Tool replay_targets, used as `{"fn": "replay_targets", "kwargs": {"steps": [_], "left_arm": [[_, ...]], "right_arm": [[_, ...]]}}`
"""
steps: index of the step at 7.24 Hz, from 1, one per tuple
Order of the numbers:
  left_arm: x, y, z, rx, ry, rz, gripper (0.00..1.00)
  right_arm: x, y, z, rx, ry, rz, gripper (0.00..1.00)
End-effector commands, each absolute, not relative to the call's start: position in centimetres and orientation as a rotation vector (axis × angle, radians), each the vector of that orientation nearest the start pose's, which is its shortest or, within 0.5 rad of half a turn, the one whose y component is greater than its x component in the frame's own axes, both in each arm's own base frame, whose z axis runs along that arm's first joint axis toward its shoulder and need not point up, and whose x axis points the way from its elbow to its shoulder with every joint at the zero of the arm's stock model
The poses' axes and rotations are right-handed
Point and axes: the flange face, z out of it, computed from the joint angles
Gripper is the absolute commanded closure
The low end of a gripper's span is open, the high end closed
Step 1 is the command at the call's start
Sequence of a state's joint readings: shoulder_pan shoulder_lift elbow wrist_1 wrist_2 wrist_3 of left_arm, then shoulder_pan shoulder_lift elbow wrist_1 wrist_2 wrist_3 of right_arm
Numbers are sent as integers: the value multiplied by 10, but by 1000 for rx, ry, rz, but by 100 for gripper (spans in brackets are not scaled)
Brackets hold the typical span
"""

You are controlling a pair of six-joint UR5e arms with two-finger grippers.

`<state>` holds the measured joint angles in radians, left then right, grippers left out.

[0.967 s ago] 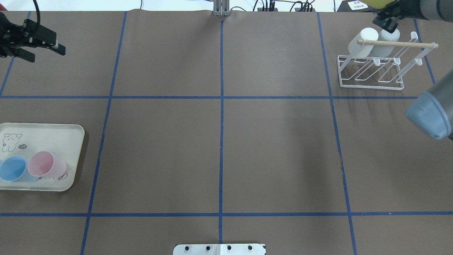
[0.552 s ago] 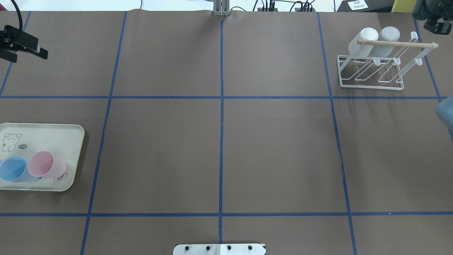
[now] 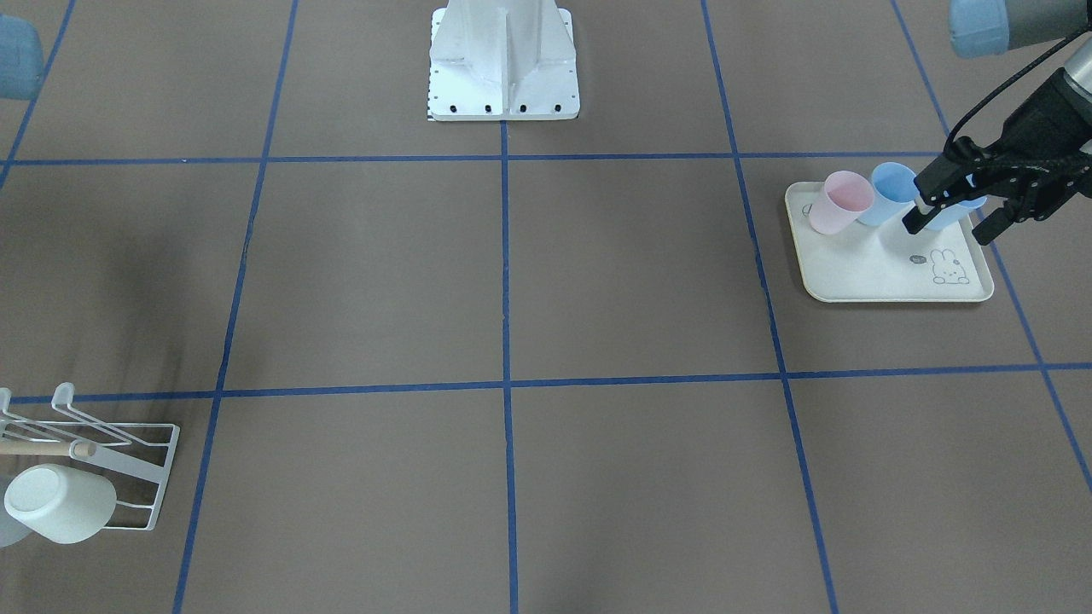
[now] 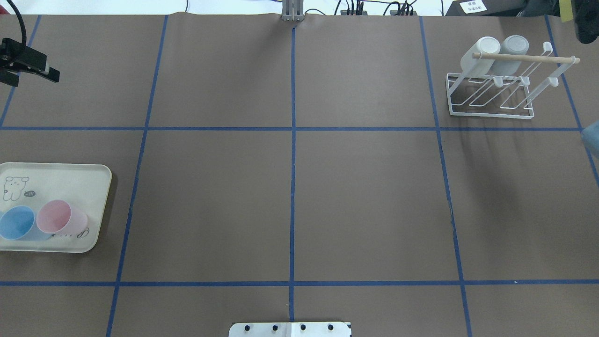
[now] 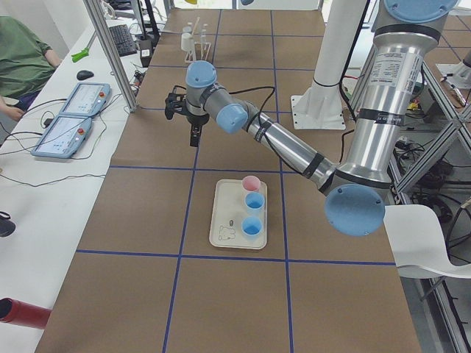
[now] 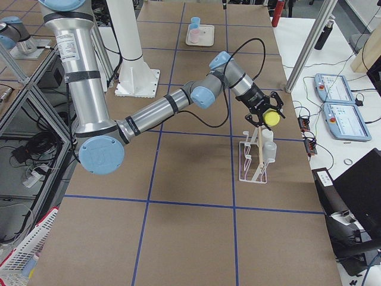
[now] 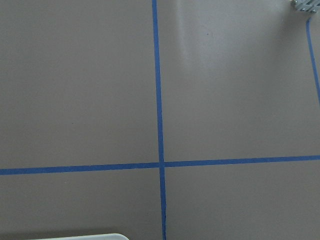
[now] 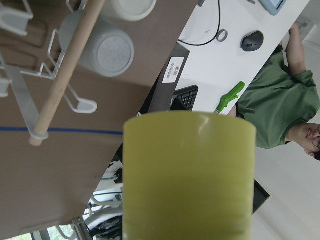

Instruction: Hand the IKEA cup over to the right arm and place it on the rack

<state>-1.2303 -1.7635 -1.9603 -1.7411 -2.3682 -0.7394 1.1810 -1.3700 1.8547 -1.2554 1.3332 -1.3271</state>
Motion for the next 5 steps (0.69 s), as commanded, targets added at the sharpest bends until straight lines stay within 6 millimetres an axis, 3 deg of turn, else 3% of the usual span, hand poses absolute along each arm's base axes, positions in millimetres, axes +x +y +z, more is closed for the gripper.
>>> {"fn": "replay_targets", "kwargs": {"steps": [1, 2, 3, 5], "left_arm": [[119, -519, 347, 217, 1013, -63, 0], [119, -519, 347, 216, 1014, -62, 0], [119, -519, 348, 215, 1013, -63, 0], [120, -517, 351, 207, 1014, -61, 0]], "right_arm": [[-89, -604, 421, 497, 778, -1610, 78], [-105, -616, 431, 464, 828, -1612, 78], [-116, -623, 454, 453, 871, -1677, 78], [-125, -634, 498, 473, 923, -1716, 80]]}}
